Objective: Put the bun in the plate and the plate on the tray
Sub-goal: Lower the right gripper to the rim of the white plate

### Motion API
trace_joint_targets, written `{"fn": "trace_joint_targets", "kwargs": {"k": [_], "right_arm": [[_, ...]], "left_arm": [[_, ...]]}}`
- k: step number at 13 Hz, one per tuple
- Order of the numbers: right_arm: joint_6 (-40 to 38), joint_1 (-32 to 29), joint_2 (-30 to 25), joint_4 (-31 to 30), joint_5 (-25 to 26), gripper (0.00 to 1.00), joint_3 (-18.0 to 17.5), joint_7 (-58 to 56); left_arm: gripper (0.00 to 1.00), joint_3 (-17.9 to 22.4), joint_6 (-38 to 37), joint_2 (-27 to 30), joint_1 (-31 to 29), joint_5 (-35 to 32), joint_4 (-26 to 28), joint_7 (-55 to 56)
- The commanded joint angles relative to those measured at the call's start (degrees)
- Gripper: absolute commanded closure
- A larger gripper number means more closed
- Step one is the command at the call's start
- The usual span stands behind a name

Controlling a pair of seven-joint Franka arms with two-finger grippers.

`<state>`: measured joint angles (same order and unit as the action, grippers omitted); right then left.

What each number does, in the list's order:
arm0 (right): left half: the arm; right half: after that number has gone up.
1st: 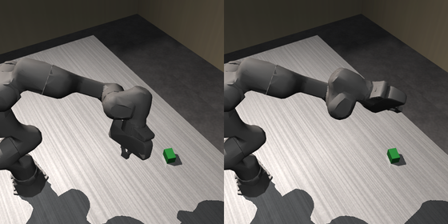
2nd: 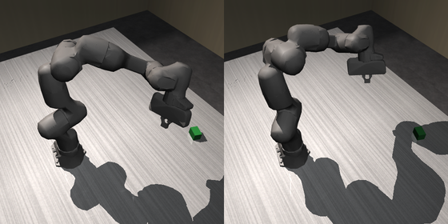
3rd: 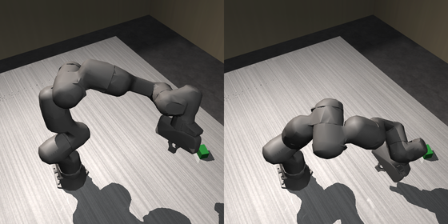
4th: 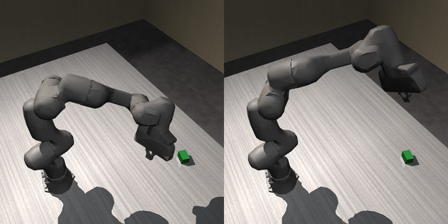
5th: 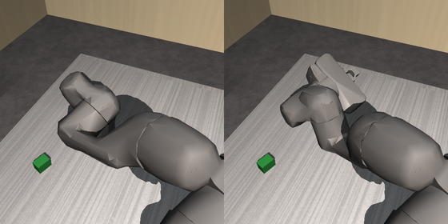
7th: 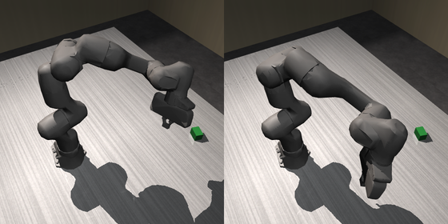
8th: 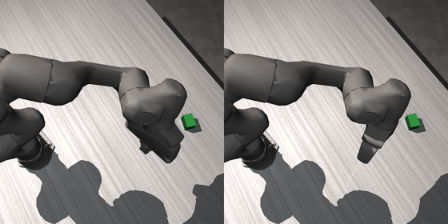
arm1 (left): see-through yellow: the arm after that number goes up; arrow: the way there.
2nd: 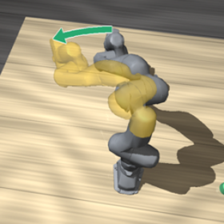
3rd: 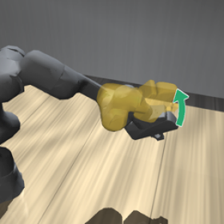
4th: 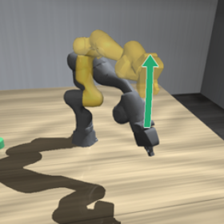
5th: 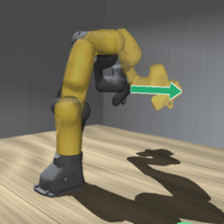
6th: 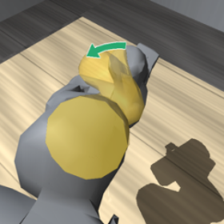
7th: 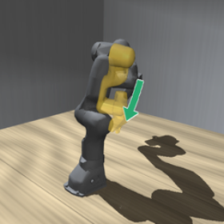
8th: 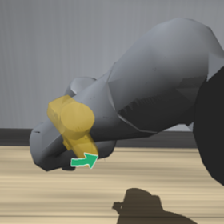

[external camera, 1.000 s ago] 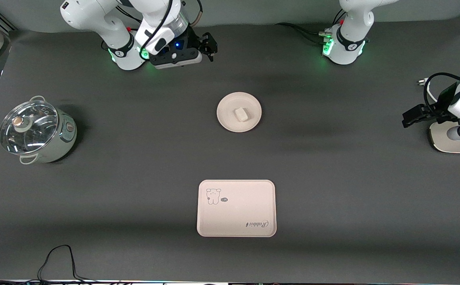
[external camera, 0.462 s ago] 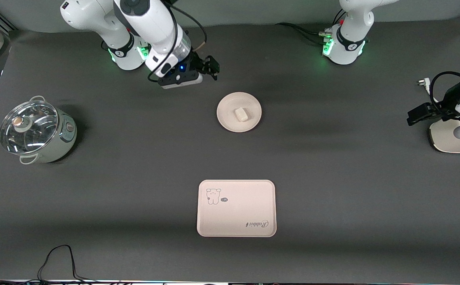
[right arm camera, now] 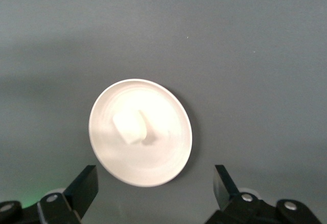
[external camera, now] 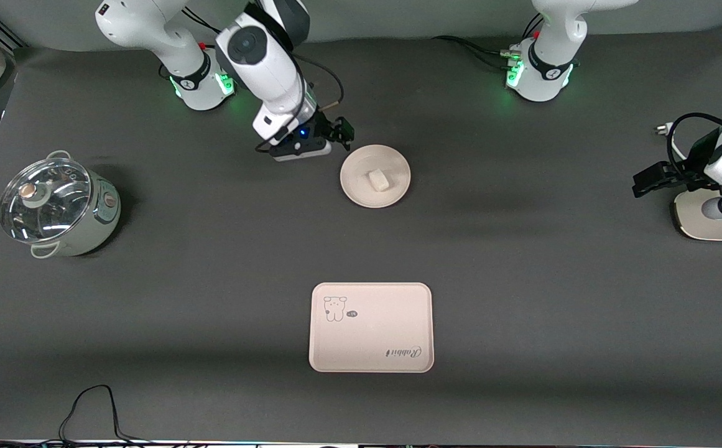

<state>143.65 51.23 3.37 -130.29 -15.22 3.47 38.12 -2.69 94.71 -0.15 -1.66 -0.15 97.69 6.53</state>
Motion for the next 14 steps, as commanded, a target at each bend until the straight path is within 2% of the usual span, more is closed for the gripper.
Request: {"fn": "trace_joint_targets", "kwargs": {"k": [1, 5, 7, 10, 14], "right_arm": [[11.26, 2.03, 4.35, -4.25, -1.57, 0.0, 0.31, -1.47], [24.81, 3.53, 13.22, -6.03, -1.66, 0.0, 0.31, -1.29], [28.95, 4.23, 16.91, -6.03, -1.66, 0.0, 0.31, -1.2], [31.34, 4.93, 19.82, -6.03, -1.66, 0.0, -0.21, -0.59], [31.43, 5.11, 20.18, -6.11, -1.66, 0.0, -1.1, -0.24]], "left_arm": [[0.0, 1.99, -0.76, 0.23, 1.93, -0.03, -0.14, -0.55], [0.0, 1.99, -0.85, 0.58, 1.84, -0.12, -0.22, -0.55], [0.0, 1.99, -0.41, 0.76, 1.84, -0.12, -0.22, -0.64], [0.0, 1.64, 0.3, 0.67, 2.19, -0.03, -0.14, -0.64], [0.0, 1.64, 1.0, 0.59, 1.66, -0.12, -0.14, -0.64]]}}
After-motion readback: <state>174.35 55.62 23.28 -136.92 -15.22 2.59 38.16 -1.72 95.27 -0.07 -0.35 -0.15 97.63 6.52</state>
